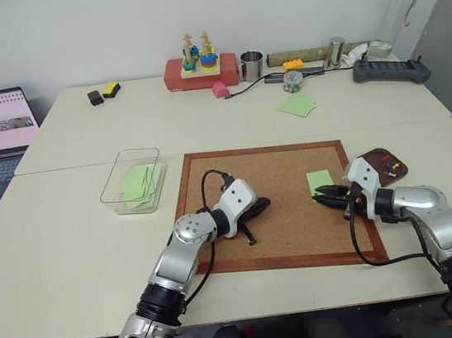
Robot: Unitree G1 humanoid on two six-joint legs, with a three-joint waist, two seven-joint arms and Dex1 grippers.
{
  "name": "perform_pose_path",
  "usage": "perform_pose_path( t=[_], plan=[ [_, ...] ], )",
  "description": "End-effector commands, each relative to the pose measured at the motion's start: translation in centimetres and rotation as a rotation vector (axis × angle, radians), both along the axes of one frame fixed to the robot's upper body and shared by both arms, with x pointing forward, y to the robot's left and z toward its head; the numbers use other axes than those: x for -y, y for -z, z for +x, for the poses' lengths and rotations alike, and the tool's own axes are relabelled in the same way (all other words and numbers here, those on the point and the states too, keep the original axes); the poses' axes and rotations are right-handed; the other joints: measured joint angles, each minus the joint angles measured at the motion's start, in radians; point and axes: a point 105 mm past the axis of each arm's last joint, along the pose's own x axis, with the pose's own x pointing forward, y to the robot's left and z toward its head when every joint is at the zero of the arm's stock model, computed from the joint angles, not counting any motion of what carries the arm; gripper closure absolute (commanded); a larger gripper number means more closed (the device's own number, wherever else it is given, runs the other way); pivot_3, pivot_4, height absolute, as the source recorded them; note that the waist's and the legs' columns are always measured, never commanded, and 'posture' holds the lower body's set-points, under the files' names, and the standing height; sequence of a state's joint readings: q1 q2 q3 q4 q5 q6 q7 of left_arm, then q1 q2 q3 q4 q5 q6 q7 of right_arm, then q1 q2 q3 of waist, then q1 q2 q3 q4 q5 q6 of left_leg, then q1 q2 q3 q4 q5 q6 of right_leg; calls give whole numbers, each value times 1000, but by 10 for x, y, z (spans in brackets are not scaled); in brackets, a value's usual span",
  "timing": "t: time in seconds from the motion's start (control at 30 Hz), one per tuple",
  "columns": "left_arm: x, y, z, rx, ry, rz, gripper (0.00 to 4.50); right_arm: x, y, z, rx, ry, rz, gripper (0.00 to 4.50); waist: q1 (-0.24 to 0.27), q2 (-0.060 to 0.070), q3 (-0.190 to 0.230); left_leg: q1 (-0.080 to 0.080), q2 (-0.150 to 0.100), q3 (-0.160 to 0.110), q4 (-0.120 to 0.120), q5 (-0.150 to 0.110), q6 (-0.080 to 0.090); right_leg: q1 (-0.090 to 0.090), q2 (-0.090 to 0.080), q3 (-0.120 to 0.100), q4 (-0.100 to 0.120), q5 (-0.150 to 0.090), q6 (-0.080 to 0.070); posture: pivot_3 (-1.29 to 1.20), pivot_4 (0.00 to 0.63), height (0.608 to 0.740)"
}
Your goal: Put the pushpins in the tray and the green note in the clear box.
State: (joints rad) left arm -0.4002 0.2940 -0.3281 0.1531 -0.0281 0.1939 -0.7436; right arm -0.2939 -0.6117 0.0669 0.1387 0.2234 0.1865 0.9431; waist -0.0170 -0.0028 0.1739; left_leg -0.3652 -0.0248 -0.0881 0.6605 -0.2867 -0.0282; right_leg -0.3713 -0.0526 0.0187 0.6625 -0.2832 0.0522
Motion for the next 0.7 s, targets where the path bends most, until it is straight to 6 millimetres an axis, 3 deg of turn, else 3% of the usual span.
perform_pose_path(
  t=[0.03,0.5,0.7],
  plan=[
    [-9,34,-11,-111,-7,88,4500,4,-10,2,46,12,-12,4448,0,0,0,0,0,0,0,0,0,0,0,0,0,0,0,0,150,740],
    [-9,36,-12,-119,-7,90,4500,-8,-56,-4,196,-92,-46,4448,-1,0,0,-1,0,0,0,0,0,-1,0,0,0,0,0,0,150,740],
    [-7,33,-10,-129,-17,63,4500,-13,-63,-10,223,-137,-79,4448,-1,0,0,0,0,0,0,0,0,-1,0,-1,0,0,0,0,150,740]
  ],
)
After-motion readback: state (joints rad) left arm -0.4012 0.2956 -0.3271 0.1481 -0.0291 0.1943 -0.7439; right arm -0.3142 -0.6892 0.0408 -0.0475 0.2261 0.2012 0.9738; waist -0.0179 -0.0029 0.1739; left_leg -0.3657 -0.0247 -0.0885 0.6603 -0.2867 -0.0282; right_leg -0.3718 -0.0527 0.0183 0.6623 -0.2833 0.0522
